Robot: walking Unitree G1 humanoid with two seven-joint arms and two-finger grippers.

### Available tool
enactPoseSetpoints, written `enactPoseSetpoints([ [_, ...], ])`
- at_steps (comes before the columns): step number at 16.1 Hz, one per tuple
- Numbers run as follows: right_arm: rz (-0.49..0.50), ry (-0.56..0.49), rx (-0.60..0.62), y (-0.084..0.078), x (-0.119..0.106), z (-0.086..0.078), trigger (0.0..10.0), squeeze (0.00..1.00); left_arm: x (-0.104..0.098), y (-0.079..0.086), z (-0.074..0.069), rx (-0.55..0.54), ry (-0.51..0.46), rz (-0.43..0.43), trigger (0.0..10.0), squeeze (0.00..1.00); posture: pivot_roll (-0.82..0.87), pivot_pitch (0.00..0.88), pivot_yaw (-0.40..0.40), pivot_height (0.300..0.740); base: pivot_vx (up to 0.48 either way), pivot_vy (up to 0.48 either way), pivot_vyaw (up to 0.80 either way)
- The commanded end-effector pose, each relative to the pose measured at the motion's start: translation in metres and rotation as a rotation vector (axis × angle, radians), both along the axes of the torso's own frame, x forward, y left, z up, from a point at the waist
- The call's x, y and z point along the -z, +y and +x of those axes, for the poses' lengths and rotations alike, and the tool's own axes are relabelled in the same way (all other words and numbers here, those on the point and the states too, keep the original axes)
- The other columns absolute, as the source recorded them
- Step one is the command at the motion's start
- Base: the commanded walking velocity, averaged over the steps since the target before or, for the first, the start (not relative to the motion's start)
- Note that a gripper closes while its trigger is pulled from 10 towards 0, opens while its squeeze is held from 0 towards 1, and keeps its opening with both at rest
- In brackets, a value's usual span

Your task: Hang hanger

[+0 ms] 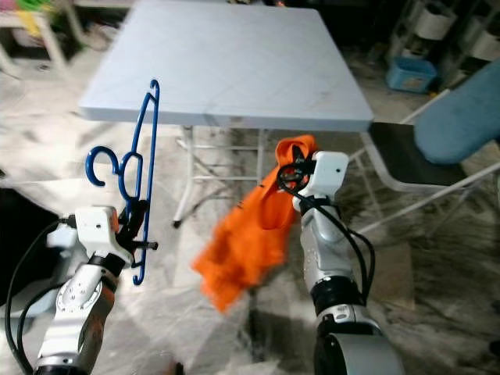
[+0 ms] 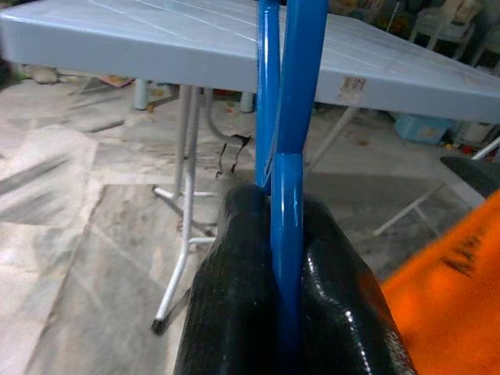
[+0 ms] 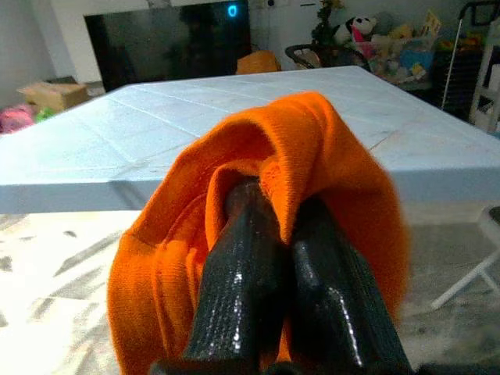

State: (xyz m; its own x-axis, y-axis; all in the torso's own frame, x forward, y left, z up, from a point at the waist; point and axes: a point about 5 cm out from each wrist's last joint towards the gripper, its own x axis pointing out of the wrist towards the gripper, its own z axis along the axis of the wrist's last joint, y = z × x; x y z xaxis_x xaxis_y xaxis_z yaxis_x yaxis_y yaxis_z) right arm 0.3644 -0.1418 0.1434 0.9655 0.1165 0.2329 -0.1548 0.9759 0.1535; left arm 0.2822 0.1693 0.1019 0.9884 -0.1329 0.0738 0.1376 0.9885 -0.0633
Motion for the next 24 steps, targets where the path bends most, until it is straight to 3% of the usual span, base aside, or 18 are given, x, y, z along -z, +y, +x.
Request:
enactPoseSetpoints([
  [1, -0.001, -0.052, -0.025, 0.009, -0.012, 0.002, 10.0, 0.0, -0.003, 0.007, -0.001, -0.021, -0.01, 0.011, 10.0, 0.0, 0.18, 0.144, -0.091, 0.74, 0.394, 0.0, 0.0],
  [8, 0.002, -0.07, -0.046, 0.012, -0.018, 0.005, 10.0, 0.0, -0.014, 0.009, 0.001, -0.036, -0.048, 0.038, 10.0, 0.0, 0.19, 0.14, -0.097, 0.74, 0.399, 0.0, 0.0],
  [13, 0.046, -0.045, -0.007, 0.012, -0.012, 0.005, 10.0, 0.0, 0.001, 0.01, 0.005, -0.044, 0.038, 0.082, 10.0, 0.0, 0.2, 0.125, -0.051, 0.74, 0.155, 0.0, 0.0],
  [16, 0.085, -0.039, 0.045, 0.009, -0.006, 0.002, 10.0, 0.0, 0.007, 0.012, 0.011, -0.014, 0.075, 0.113, 10.0, 0.0, 0.18, 0.113, 0.017, 0.74, 0.0, 0.0, 0.0],
  [19, 0.094, -0.037, 0.135, -0.009, 0.005, -0.007, 10.0, 0.0, 0.007, -0.004, 0.023, 0.103, 0.076, 0.14, 10.0, 0.0, 0.1, 0.104, 0.084, 0.74, 0.0, 0.0, 0.0],
  [24, 0.066, -0.045, 0.208, -0.034, 0.013, -0.019, 10.0, 0.0, 0.01, -0.013, 0.035, 0.098, 0.083, 0.135, 10.0, 0.0, 0.03, 0.104, 0.084, 0.74, 0.0, 0.0, 0.0],
])
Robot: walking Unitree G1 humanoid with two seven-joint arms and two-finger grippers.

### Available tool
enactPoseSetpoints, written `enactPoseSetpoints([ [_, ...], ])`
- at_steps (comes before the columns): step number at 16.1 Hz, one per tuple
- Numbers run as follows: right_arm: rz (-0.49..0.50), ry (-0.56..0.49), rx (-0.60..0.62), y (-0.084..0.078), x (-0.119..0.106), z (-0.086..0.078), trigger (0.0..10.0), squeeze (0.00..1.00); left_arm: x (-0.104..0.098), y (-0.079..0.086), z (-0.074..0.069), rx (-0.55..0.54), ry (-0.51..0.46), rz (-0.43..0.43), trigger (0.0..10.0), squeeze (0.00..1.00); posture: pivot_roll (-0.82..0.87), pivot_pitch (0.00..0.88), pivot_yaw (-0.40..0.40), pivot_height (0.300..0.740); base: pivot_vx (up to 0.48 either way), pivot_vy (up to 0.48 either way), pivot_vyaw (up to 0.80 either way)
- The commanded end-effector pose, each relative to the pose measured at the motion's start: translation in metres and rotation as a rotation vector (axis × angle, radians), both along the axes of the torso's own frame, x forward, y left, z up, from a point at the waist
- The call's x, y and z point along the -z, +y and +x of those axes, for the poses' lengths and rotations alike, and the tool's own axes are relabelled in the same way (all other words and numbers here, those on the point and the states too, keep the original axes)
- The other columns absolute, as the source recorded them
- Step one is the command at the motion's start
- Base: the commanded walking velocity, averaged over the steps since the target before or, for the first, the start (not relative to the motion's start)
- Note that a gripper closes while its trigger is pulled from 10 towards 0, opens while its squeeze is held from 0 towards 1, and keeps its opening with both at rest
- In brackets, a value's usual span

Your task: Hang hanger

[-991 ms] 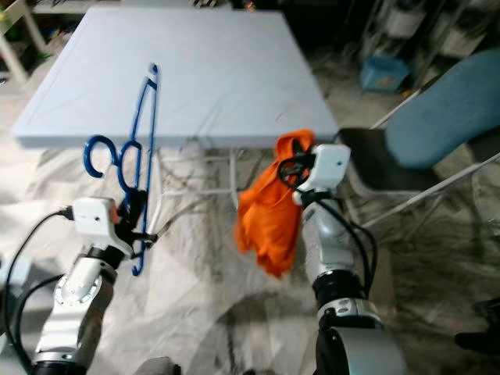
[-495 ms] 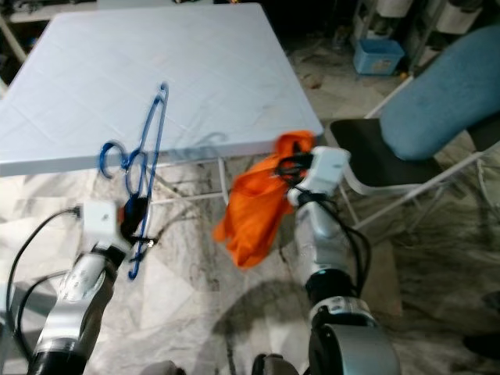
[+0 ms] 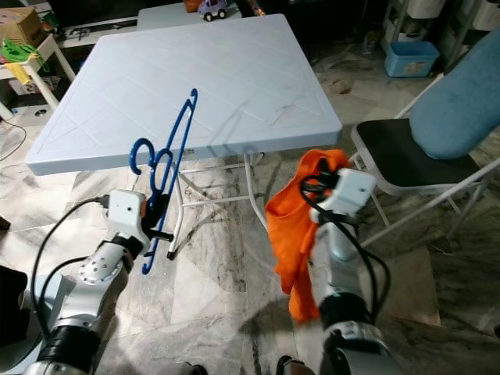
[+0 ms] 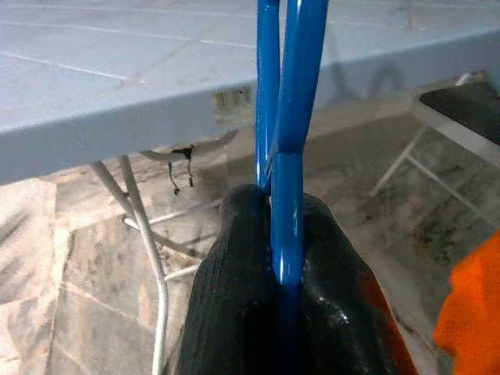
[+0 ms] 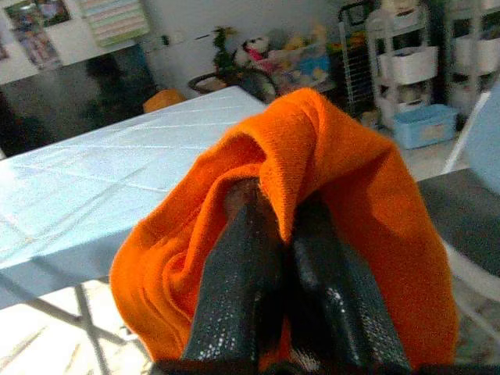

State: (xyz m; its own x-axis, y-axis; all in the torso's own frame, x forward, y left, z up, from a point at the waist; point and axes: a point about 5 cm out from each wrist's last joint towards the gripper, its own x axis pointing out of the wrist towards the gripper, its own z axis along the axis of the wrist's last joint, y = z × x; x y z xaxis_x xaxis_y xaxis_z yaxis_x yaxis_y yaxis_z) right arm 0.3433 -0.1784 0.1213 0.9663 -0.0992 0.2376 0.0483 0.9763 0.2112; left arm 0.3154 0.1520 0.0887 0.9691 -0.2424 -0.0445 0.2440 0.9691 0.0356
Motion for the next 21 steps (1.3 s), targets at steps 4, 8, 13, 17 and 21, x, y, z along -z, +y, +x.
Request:
enactPoseSetpoints([
  [4, 0.011, -0.023, 0.038, -0.007, -0.001, -0.01, 10.0, 0.0, 0.013, -0.004, -0.007, -0.002, 0.043, -0.013, 10.0, 0.0, -0.04, 0.124, 0.057, 0.74, 0.0, 0.0, 0.0],
  [8, -0.028, -0.016, -0.056, 0.009, -0.003, -0.011, 10.0, 0.0, 0.005, 0.005, -0.003, -0.04, -0.02, 0.01, 10.0, 0.0, -0.02, 0.085, 0.029, 0.74, 0.0, 0.0, 0.0],
  [13, -0.046, -0.045, -0.102, 0.014, -0.011, -0.008, 10.0, 0.0, -0.009, 0.007, -0.004, -0.064, -0.074, -0.021, 10.0, 0.0, 0.01, 0.108, 0.038, 0.74, 0.0, 0.0, 0.15],
  [17, -0.025, -0.036, -0.102, 0.016, -0.013, -0.004, 10.0, 0.0, -0.013, 0.003, -0.004, -0.064, -0.077, -0.048, 10.0, 0.0, 0.02, 0.112, 0.035, 0.74, 0.0, 0.0, 0.37],
  [21, -0.032, -0.037, -0.102, 0.016, -0.015, -0.001, 10.0, 0.0, -0.015, 0.007, -0.005, -0.063, -0.079, -0.052, 10.0, 0.0, 0.02, 0.116, 0.039, 0.74, 0.3, 0.066, 0.0],
])
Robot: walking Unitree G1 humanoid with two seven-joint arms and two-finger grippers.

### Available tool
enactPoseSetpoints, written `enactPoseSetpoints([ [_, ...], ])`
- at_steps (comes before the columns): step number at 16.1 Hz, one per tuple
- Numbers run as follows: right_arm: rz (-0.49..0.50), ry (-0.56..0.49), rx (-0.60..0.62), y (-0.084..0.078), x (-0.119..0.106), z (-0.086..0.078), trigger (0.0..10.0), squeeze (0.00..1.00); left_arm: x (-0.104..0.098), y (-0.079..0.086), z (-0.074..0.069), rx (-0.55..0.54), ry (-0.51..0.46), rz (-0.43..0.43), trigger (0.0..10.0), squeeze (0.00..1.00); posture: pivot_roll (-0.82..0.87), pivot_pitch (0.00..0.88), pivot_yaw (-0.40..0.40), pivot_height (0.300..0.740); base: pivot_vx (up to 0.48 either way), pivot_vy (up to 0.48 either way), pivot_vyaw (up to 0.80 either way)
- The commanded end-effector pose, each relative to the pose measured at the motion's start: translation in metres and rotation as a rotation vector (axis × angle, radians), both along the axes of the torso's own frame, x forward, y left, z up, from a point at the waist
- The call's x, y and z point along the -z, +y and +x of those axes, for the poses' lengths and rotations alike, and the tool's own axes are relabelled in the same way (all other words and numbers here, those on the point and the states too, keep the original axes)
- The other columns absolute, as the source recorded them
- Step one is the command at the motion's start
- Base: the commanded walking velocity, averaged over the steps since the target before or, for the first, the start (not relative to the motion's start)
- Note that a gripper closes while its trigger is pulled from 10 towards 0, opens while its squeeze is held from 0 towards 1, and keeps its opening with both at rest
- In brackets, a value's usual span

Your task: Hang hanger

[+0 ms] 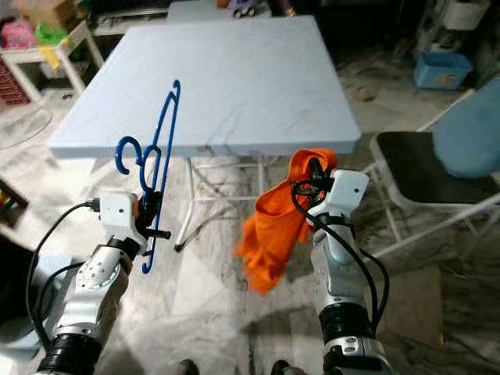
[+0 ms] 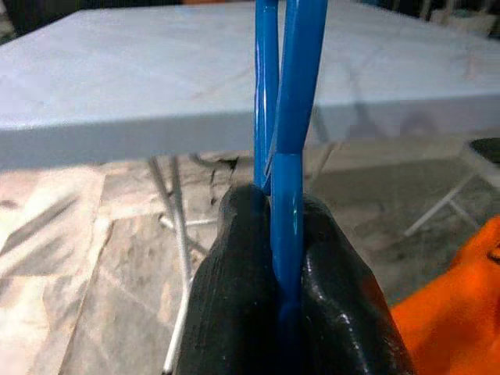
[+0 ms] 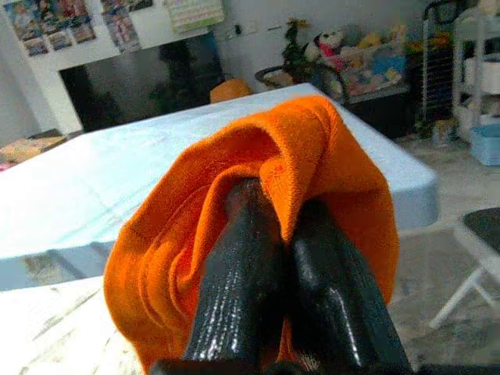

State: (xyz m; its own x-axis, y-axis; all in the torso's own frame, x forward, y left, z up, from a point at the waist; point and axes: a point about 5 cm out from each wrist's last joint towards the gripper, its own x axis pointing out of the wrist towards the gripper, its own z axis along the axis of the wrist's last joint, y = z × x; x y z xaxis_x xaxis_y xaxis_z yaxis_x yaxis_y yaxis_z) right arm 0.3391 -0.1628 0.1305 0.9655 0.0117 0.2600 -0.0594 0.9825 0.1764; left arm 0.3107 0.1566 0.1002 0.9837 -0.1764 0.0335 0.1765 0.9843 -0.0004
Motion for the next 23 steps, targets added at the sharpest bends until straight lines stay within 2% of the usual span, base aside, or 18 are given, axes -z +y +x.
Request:
enactPoseSetpoints([
  [1, 0.001, -0.015, 0.003, 0.0002, -0.0058, 0.0028, 10.0, 0.0, -0.004, 0.0024, -0.0001, 0.004, -0.011, 0.0, 10.0, 0.0, 0.02, 0.115, 0.041, 0.74, 0.345, 0.307, 0.0],
  [14, -0.035, -0.021, -0.014, -0.0018, -0.0092, 0.0064, 10.0, 0.0, -0.0052, -0.0057, -0.0012, 0.024, -0.014, -0.022, 10.0, 0.0, 0.02, 0.112, 0.03, 0.74, 0.32, 0.357, 0.0],
  [19, -0.081, -0.021, -0.075, 0.0023, -0.01, 0.0066, 10.0, 0.0, -0.0022, -0.003, -0.0049, -0.037, -0.014, -0.009, 10.0, 0.0, 0.02, 0.119, 0.014, 0.74, 0.242, 0.359, 0.0],
  [23, -0.086, -0.025, -0.083, 0.002, -0.0104, 0.0064, 10.0, 0.0, -0.0008, -0.0029, -0.006, -0.073, -0.018, 0.02, 10.0, 0.0, 0.01, 0.119, 0.01, 0.74, 0.0, 0.0, 0.0],
])
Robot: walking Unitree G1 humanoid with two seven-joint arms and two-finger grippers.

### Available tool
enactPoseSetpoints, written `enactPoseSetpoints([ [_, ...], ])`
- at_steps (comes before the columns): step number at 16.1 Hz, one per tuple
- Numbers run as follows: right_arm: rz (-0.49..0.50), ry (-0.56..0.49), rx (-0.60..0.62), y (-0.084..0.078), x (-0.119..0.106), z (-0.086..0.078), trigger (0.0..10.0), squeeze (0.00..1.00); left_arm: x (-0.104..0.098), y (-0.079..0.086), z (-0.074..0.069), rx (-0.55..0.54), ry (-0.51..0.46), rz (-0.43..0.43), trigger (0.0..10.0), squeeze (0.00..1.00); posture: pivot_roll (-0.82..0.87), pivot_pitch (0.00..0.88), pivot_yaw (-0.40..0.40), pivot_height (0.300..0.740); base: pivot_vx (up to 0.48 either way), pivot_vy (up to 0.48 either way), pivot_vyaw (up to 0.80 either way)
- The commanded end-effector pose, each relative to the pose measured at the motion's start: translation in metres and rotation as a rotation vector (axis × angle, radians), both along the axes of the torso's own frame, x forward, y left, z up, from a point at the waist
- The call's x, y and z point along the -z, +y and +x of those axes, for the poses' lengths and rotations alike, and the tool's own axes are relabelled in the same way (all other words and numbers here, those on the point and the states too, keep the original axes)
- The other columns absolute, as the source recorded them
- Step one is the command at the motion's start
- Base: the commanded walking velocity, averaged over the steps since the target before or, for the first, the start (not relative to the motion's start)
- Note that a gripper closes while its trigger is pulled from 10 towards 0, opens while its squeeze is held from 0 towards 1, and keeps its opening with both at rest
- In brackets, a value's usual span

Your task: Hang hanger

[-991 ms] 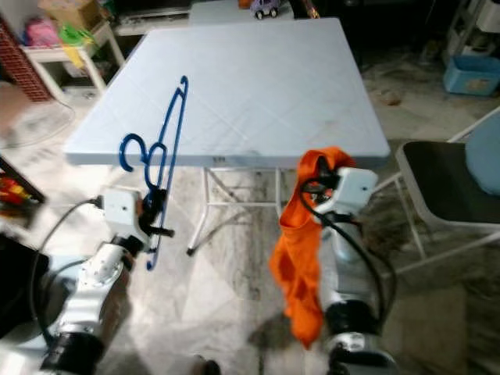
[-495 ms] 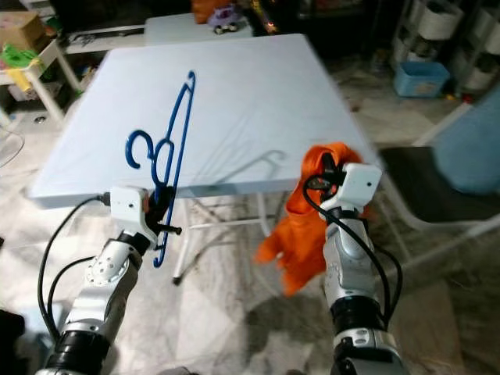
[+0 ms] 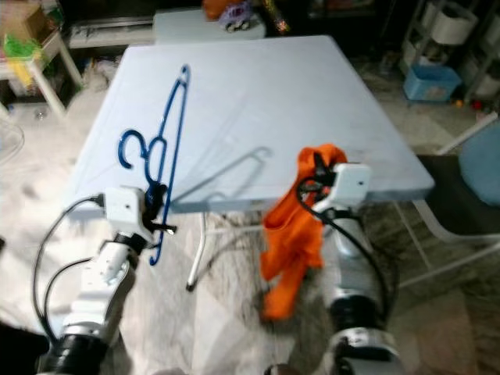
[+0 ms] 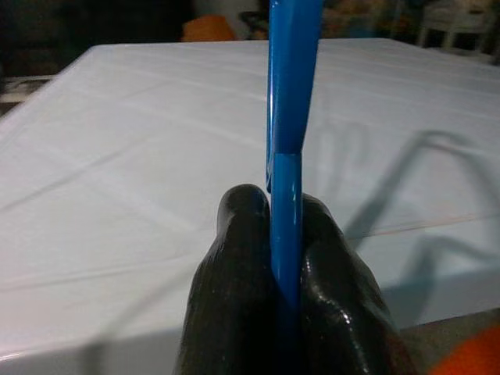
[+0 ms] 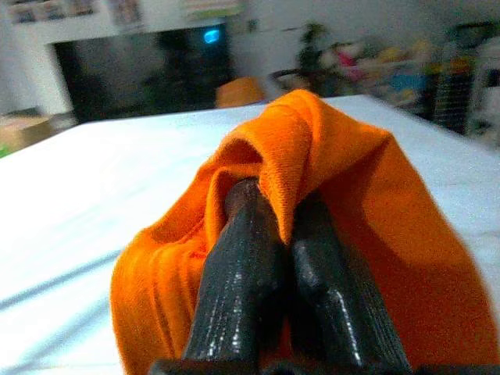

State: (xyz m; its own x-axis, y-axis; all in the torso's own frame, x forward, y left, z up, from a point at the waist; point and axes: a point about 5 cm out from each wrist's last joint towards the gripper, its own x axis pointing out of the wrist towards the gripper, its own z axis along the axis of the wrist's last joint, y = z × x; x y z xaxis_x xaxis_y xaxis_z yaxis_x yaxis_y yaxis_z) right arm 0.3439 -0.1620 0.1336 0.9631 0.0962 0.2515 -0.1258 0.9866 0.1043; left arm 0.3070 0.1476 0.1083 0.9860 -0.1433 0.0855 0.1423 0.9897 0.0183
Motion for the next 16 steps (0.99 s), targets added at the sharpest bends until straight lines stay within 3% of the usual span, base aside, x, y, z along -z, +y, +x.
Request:
enactPoseSetpoints([
  [1, -0.013, -0.03, -0.019, 0.001, -0.007, 0.001, 10.0, 0.0, 0.007, 0.006, -0.002, -0.041, 0.036, 0.008, 10.0, 0.0, 0.01, 0.118, 0.011, 0.74, 0.0, 0.0, 0.0],
  [11, -0.041, -0.045, -0.028, -0.01, -0.026, 0.013, 10.0, 0.0, 0.015, 0.009, -0.005, -0.082, 0.056, 0.021, 10.0, 0.0, 0.02, 0.152, -0.014, 0.74, 0.0, 0.0, 0.0],
  [13, -0.006, -0.052, -0.029, -0.011, -0.04, 0.023, 10.0, 0.0, 0.015, 0.01, -0.009, -0.078, 0.053, 0.033, 10.0, 0.0, 0.03, 0.169, -0.021, 0.74, 0.0, 0.0, 0.0],
  [16, -0.034, -0.059, -0.139, 0.008, -0.076, 0.049, 10.0, 0.0, 0.015, 0.012, -0.011, -0.092, 0.052, 0.034, 10.0, 0.0, 0.05, 0.185, -0.036, 0.74, 0.0, 0.0, 0.0],
])
